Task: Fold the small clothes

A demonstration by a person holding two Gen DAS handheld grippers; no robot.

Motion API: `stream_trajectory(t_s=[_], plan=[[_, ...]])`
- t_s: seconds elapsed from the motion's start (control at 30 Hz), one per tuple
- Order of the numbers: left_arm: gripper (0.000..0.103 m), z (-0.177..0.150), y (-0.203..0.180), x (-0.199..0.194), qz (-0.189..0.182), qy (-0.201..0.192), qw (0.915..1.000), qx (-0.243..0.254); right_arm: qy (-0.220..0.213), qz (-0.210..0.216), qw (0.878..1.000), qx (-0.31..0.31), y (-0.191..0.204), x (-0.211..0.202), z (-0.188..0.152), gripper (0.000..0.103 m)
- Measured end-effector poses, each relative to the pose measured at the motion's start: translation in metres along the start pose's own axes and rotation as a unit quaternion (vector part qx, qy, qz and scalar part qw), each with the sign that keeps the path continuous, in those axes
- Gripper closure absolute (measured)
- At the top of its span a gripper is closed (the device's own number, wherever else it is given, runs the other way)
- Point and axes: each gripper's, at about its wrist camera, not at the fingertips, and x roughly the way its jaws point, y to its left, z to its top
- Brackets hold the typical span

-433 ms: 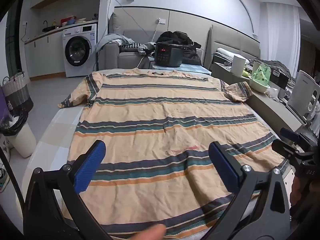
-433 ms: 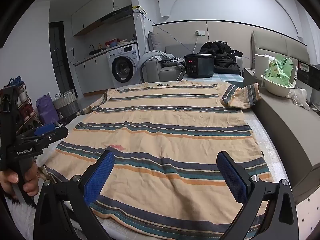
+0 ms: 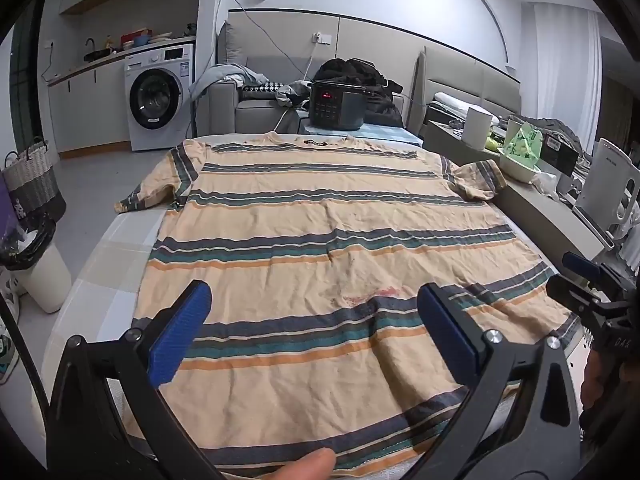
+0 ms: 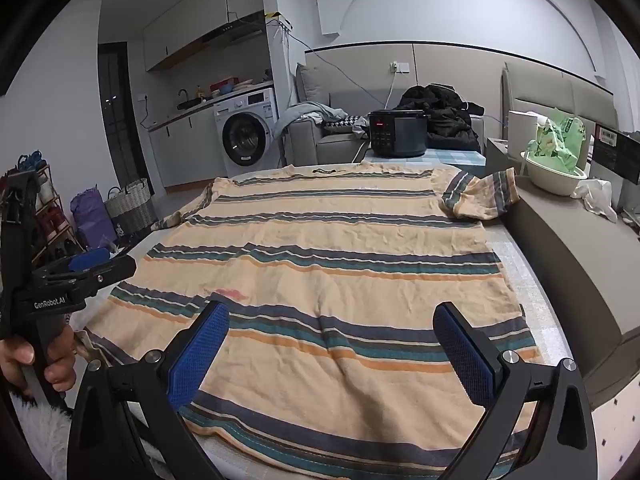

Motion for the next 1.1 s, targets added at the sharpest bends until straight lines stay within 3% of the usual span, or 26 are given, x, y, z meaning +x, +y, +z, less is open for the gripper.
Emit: stream_trajectory(t_s=[1.1], plan=[[0.001,-0.0001,-0.0012,-0.0001,0.002,0.004,1.0000,0.001,-0.003,0.003,1.000,0.004,-0.0039,0.0007,-0.0020,0.000]])
